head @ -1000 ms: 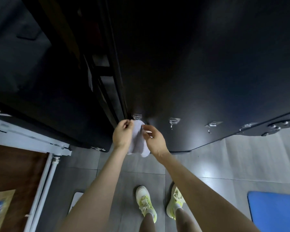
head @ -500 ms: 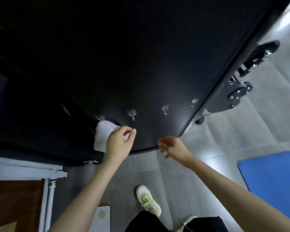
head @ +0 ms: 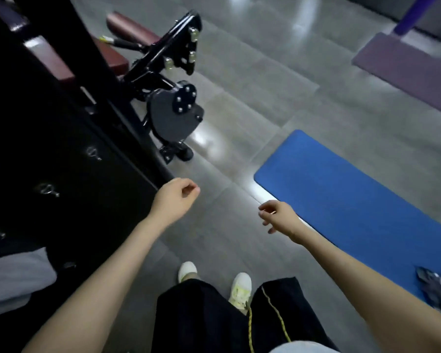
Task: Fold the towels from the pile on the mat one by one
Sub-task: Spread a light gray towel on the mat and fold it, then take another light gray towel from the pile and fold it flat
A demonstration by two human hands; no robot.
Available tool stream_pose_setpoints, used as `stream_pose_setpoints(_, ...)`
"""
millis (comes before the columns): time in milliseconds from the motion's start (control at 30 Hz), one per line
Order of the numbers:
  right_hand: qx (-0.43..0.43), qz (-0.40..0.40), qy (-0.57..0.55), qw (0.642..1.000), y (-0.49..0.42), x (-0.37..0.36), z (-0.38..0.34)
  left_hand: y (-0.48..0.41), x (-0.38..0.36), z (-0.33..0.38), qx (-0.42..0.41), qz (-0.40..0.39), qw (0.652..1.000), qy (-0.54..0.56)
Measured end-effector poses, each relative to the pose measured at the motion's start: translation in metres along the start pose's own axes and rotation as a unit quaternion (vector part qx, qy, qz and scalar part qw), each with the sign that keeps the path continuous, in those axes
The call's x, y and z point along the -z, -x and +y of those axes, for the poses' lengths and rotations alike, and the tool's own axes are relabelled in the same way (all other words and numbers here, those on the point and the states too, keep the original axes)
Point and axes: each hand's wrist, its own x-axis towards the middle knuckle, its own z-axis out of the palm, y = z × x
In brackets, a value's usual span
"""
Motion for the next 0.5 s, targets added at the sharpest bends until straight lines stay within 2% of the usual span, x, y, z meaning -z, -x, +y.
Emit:
stream_pose_setpoints(233, -0.071, 0.105, -0.11, 0.986, -0.027, 0.087, 0.047, -0.105, -0.045, 0.089, -0.095, -0.097, 0.989, -0.055)
stream_pose_setpoints(500, -0.135, 0.212, -0.209, 0.945, -0.101, 0.17, 0.045, -0.272, -0.077, 0.172, -0.178, -0.184, 0.964, -0.073)
